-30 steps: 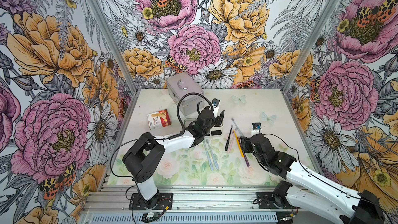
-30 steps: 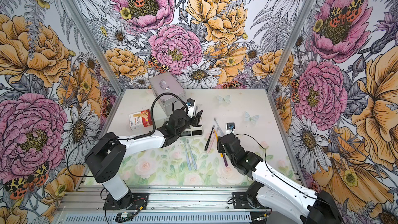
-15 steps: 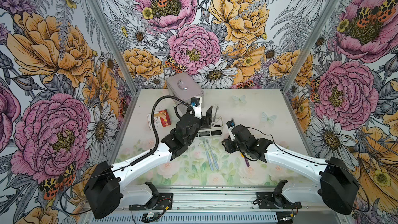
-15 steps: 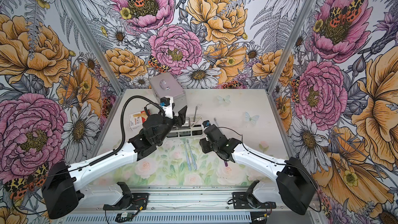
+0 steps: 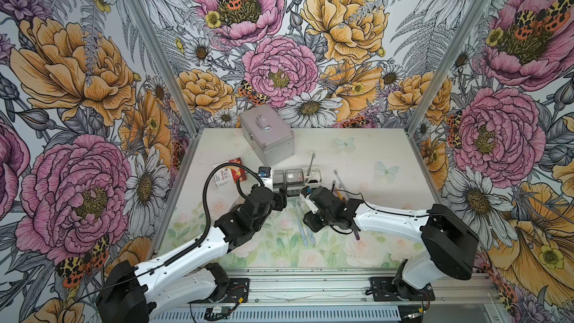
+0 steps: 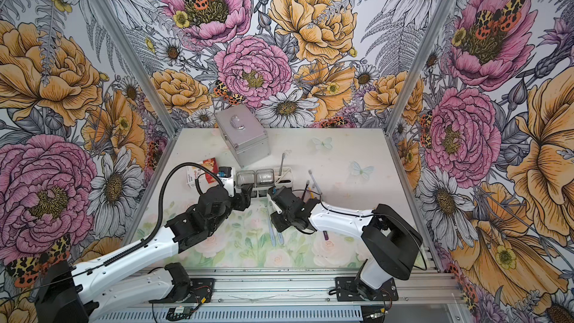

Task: Place the toothbrush into the toothbrush holder
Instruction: Place the toothbrush in the toothbrush holder, then pick up the toothbrush from the center of the board.

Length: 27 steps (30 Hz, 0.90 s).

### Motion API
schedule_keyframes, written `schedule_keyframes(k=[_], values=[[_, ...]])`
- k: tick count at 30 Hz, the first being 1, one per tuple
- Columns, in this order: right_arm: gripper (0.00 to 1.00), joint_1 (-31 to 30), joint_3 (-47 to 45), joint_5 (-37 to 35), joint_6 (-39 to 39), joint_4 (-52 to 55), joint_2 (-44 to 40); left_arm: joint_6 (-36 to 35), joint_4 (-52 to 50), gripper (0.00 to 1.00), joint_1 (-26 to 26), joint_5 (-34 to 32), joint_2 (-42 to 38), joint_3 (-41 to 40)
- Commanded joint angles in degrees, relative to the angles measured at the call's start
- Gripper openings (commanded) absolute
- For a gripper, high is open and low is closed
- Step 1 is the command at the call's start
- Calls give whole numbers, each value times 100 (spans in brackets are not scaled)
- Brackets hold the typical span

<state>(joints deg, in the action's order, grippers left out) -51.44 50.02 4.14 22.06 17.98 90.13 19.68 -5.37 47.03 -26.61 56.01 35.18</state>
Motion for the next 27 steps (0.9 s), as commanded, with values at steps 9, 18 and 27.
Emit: schedule_keyframes(k=[9, 18, 27], values=[[38, -174, 380, -409, 309, 452, 630, 211, 30, 72, 0, -189, -64, -72], [29, -263, 675, -811, 399, 968, 1061, 272, 89, 72, -45, -223, -55, -160], [10, -267, 698, -793, 518, 1105, 1279, 395, 107, 73, -164, -104, -73, -279]])
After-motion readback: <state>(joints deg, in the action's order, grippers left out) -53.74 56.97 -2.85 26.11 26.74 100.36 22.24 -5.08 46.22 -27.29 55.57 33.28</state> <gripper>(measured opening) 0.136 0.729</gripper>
